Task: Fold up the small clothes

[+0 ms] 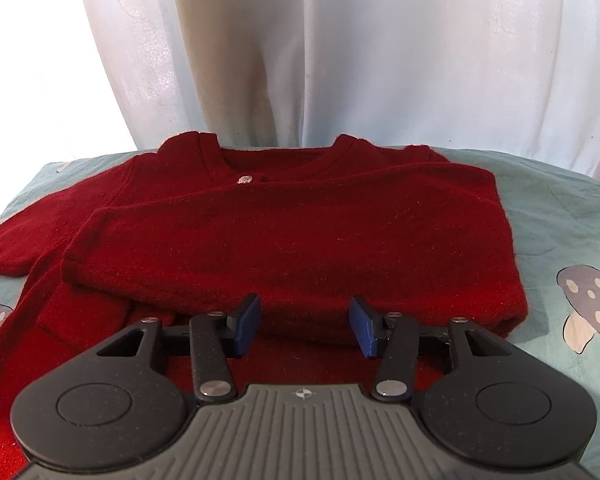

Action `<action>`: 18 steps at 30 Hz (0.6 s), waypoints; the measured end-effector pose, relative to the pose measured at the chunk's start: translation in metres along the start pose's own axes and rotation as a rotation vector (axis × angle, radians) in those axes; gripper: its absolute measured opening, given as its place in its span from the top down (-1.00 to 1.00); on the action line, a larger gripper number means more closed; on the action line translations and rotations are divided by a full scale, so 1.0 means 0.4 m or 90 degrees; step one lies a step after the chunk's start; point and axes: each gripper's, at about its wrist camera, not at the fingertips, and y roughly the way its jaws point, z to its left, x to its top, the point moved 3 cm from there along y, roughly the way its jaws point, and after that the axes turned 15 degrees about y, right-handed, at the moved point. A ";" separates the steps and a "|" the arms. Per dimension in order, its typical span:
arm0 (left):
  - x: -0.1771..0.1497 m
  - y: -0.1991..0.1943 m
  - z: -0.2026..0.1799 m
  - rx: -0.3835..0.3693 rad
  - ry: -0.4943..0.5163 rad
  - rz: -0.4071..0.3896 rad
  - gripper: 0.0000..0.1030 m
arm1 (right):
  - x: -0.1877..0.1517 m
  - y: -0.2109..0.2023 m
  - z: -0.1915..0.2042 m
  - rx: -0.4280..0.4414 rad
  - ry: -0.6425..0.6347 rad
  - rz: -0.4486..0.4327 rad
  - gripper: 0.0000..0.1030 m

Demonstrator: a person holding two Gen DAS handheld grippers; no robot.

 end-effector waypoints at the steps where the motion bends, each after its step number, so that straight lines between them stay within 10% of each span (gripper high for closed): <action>1: 0.004 -0.012 -0.021 -0.003 0.023 -0.011 0.69 | 0.001 -0.002 -0.001 0.002 0.004 -0.003 0.05; 9: -0.062 -0.236 -0.422 -0.163 0.345 -0.101 0.78 | 0.010 -0.025 -0.009 0.015 0.026 -0.025 0.05; 18: -0.510 -0.361 -0.775 -0.360 0.653 -0.020 0.74 | 0.011 -0.060 -0.010 0.039 0.047 -0.040 0.05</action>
